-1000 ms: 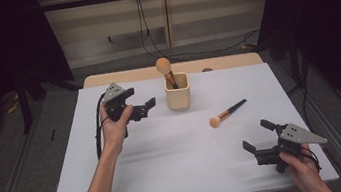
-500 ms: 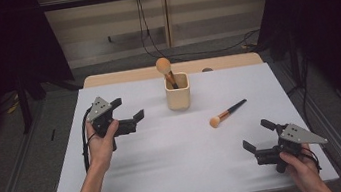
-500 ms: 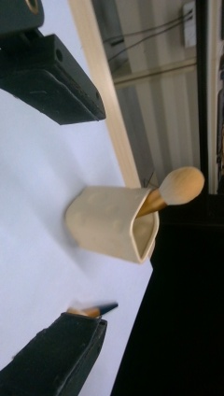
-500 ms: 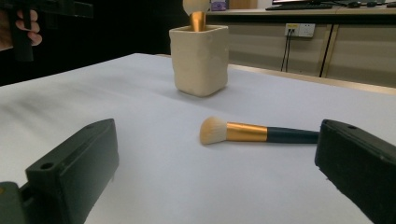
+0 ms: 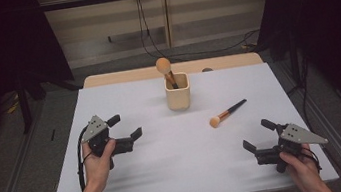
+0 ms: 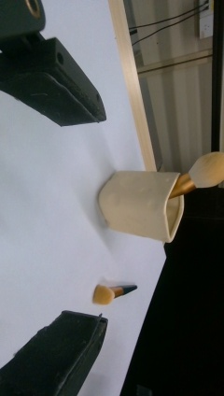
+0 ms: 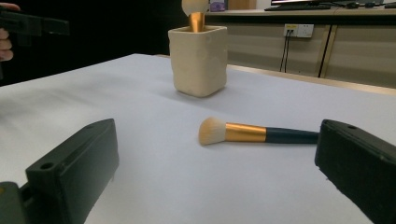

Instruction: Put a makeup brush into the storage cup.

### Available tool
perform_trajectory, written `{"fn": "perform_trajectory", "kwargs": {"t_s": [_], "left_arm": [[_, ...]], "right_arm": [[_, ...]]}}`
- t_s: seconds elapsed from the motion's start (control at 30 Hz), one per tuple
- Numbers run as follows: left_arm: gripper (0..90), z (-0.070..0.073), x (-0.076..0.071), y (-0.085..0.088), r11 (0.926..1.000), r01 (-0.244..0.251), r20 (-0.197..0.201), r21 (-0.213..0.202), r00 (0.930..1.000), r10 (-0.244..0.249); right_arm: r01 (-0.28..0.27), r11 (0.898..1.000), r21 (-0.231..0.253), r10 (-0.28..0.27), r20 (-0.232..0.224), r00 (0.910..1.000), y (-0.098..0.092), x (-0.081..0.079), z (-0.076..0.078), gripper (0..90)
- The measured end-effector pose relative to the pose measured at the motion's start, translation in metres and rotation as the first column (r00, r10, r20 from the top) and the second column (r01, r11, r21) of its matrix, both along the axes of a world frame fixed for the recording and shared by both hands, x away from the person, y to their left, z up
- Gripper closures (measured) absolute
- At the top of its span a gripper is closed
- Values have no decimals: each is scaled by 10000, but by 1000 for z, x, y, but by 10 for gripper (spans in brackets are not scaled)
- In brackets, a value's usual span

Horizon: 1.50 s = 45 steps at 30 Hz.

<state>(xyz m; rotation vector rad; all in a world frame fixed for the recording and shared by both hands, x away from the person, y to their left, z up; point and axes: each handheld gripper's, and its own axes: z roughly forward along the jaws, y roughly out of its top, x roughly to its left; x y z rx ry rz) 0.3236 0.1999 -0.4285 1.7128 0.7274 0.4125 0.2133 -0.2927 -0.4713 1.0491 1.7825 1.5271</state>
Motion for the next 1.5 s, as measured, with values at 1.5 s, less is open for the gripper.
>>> {"fn": "perform_trajectory", "kwargs": {"t_s": [1.5], "left_arm": [[19, -31, -76, 56, 9870, -1583, 220, 268, 9872, 1578]], "right_arm": [[99, 9999, 103, -98, -126, 9999, -4, 4, 1, 0]]}}
